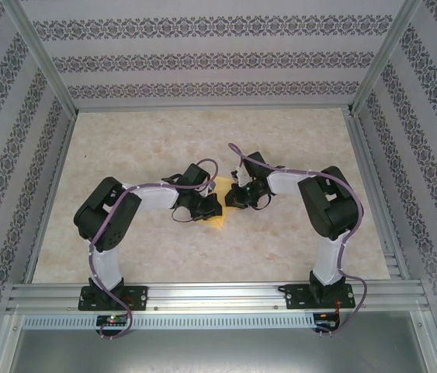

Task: Fold a paper plane with a square sheet of paper (pick it up from the middle)
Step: Fold the triangle a second time at the center of the table.

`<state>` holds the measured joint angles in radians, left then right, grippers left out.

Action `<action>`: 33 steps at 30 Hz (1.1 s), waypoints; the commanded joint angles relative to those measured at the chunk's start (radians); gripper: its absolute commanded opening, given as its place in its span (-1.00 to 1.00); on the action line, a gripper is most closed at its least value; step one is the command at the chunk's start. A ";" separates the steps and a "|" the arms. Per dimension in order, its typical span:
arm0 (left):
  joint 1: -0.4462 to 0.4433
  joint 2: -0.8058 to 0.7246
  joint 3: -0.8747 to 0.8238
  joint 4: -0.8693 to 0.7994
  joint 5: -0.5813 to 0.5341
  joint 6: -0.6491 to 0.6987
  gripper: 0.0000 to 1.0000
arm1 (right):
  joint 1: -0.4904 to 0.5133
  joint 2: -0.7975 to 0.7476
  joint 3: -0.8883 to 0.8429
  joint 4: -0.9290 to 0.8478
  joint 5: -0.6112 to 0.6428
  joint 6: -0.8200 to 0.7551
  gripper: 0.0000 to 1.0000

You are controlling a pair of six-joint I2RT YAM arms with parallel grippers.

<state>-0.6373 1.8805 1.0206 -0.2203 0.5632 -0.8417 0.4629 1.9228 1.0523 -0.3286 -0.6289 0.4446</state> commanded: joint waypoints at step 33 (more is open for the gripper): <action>-0.015 0.033 0.016 -0.070 -0.061 0.015 -0.83 | 0.024 -0.071 0.002 -0.012 0.035 -0.025 -0.77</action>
<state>-0.6380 1.8908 1.0222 -0.2329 0.5480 -0.8421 0.4675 1.8343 1.0641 -0.3462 -0.5842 0.4381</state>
